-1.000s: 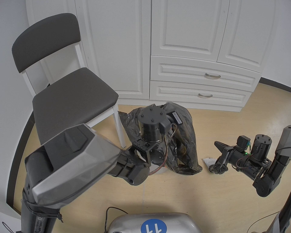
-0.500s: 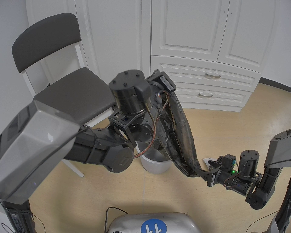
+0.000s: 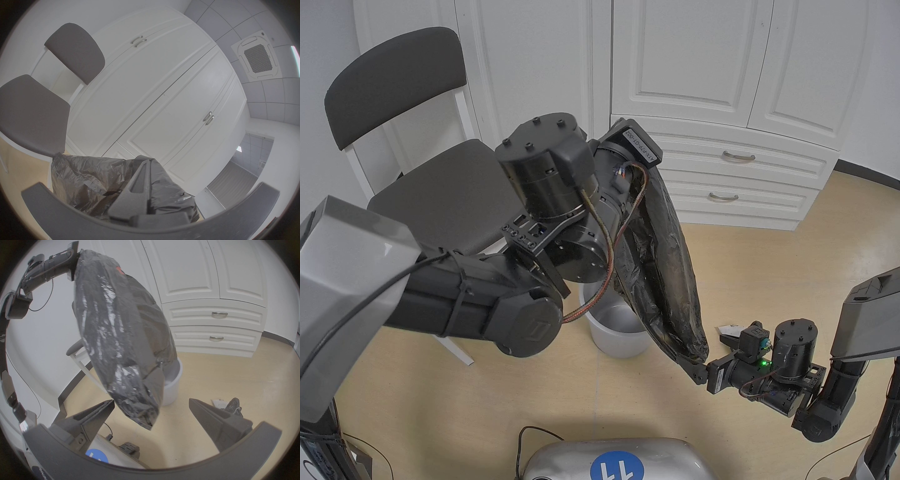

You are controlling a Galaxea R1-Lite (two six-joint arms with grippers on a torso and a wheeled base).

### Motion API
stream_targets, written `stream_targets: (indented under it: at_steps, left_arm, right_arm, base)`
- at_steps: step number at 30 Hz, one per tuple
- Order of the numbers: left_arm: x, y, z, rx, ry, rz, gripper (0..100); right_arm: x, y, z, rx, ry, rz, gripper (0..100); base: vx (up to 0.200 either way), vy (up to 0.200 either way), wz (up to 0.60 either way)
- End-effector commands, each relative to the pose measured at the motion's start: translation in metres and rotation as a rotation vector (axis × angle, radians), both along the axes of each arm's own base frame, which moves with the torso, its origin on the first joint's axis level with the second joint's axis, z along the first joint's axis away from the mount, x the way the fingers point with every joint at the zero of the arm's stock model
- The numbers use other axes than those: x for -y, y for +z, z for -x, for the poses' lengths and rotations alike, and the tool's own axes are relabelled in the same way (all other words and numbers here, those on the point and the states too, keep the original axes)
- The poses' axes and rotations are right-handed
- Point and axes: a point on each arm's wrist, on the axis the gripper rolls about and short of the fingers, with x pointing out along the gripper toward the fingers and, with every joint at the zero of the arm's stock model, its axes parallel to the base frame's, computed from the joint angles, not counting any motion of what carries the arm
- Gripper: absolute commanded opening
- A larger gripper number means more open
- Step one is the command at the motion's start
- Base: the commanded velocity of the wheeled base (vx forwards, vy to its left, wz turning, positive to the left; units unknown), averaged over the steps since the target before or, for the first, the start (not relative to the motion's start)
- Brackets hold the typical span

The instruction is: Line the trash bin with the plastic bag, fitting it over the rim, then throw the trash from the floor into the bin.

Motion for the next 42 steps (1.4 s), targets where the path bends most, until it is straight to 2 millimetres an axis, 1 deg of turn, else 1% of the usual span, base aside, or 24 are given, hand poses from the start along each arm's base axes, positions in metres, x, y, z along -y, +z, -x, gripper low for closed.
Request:
stream_targets:
  at_steps: [1, 4, 5, 7, 13, 17, 21, 25, 26, 28, 32, 35, 36, 42]
  left_arm:
    - [0.0, 0.004, 0.004, 0.005, 0.005, 0.011, 0]
    - [-0.001, 0.006, 0.006, 0.007, 0.004, 0.014, 0]
    - [-0.001, 0.007, 0.009, 0.01, -0.002, 0.017, 0]
    - [-0.001, 0.008, 0.01, 0.011, -0.005, 0.018, 0]
    - [-0.002, 0.013, 0.017, 0.018, -0.016, 0.027, 0]
    - [-0.002, 0.017, 0.023, 0.022, -0.027, 0.031, 0]
    - [-0.002, 0.021, 0.031, 0.027, -0.041, 0.037, 0]
    - [-0.003, 0.023, 0.035, 0.029, -0.048, 0.042, 0]
    - [-0.004, 0.026, 0.038, 0.033, -0.052, 0.047, 0]
    - [-0.004, 0.026, 0.039, 0.032, -0.054, 0.046, 0]
    - [-0.005, 0.026, 0.039, 0.032, -0.054, 0.046, 0]
    - [-0.005, 0.027, 0.04, 0.033, -0.055, 0.047, 0]
    - [-0.005, 0.027, 0.04, 0.033, -0.055, 0.047, 0]
    - [-0.006, 0.029, 0.041, 0.037, -0.057, 0.051, 0]
  right_arm:
    - [-0.01, 0.008, -0.002, 0.051, -0.015, -0.025, 100]
    - [-0.012, 0.011, -0.011, 0.072, -0.049, -0.053, 100]
    - [-0.011, 0.014, -0.015, 0.083, -0.065, -0.08, 100]
    - [-0.01, 0.015, -0.016, 0.083, -0.075, -0.091, 100]
    - [0.001, 0.016, -0.034, 0.11, -0.139, -0.102, 100]
    - [0.004, 0.007, -0.042, 0.096, -0.158, -0.087, 100]
    - [0.004, 0.003, -0.048, 0.094, -0.171, -0.088, 100]
    - [0.002, -0.003, -0.052, 0.083, -0.172, -0.09, 100]
    - [0.0, -0.005, -0.056, 0.084, -0.173, -0.096, 100]
    - [-0.002, -0.005, -0.057, 0.085, -0.171, -0.11, 100]
    - [-0.012, -0.001, -0.058, 0.078, -0.164, -0.191, 100]
    - [-0.015, 0.003, -0.061, 0.099, -0.186, -0.205, 100]
    - [-0.016, 0.003, -0.062, 0.104, -0.191, -0.211, 0]
    - [-0.019, 0.015, -0.065, 0.12, -0.203, -0.294, 0]
  base:
    - [0.0, 0.0, 0.0]
    - [0.0, 0.0, 0.0]
    - [0.0, 0.0, 0.0]
    - [0.0, 0.0, 0.0]
    - [0.0, 0.0, 0.0]
    - [0.0, 0.0, 0.0]
    - [0.0, 0.0, 0.0]
    - [0.0, 0.0, 0.0]
    - [0.0, 0.0, 0.0]
    - [0.0, 0.0, 0.0]
    - [0.0, 0.0, 0.0]
    - [0.0, 0.0, 0.0]
    - [0.0, 0.0, 0.0]
    - [0.0, 0.0, 0.0]
